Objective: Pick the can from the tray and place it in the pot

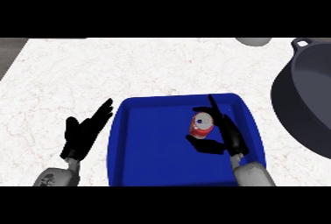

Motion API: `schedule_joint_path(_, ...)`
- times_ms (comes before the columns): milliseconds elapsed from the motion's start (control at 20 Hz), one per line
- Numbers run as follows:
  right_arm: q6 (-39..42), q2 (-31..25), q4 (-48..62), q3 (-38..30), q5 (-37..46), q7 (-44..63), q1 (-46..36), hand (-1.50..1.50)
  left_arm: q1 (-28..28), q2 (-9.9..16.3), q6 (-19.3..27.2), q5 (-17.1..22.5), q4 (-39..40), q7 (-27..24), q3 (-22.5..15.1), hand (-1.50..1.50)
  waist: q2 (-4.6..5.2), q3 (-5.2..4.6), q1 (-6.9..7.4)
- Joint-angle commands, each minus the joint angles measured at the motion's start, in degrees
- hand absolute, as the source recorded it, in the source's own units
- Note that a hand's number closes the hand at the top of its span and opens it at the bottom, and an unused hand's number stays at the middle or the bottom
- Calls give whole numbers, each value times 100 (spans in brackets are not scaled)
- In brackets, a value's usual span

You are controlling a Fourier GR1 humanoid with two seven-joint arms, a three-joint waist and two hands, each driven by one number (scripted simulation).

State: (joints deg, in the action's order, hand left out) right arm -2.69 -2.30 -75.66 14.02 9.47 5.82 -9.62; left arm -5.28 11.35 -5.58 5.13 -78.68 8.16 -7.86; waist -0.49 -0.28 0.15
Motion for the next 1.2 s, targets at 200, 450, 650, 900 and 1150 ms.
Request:
schedule_joint_path(200,163,199,1132,-340,-274,-916,-251,150,-4,-40,-88,-127,159,-106,123,0,61,29,11)
schedule_joint_path(450,116,-310,624,-580,-643,-1763,699,150,-59,-17,-34,-56,-146,280,163,0,36,34,-83)
schedule_joint_path(650,229,-1526,317,-2121,-1469,-2129,1625,150,246,-24,155,-43,-112,20,329,0,-19,54,-621)
schedule_joint_path(900,689,-2477,708,-3629,-2275,-3044,2264,150,417,96,90,-9,-84,-87,433,0,12,64,-614)
schedule_joint_path(1150,1786,-3253,1770,-4739,-2877,-4246,2885,150,372,-121,80,-155,-261,33,88,0,29,47,-192)
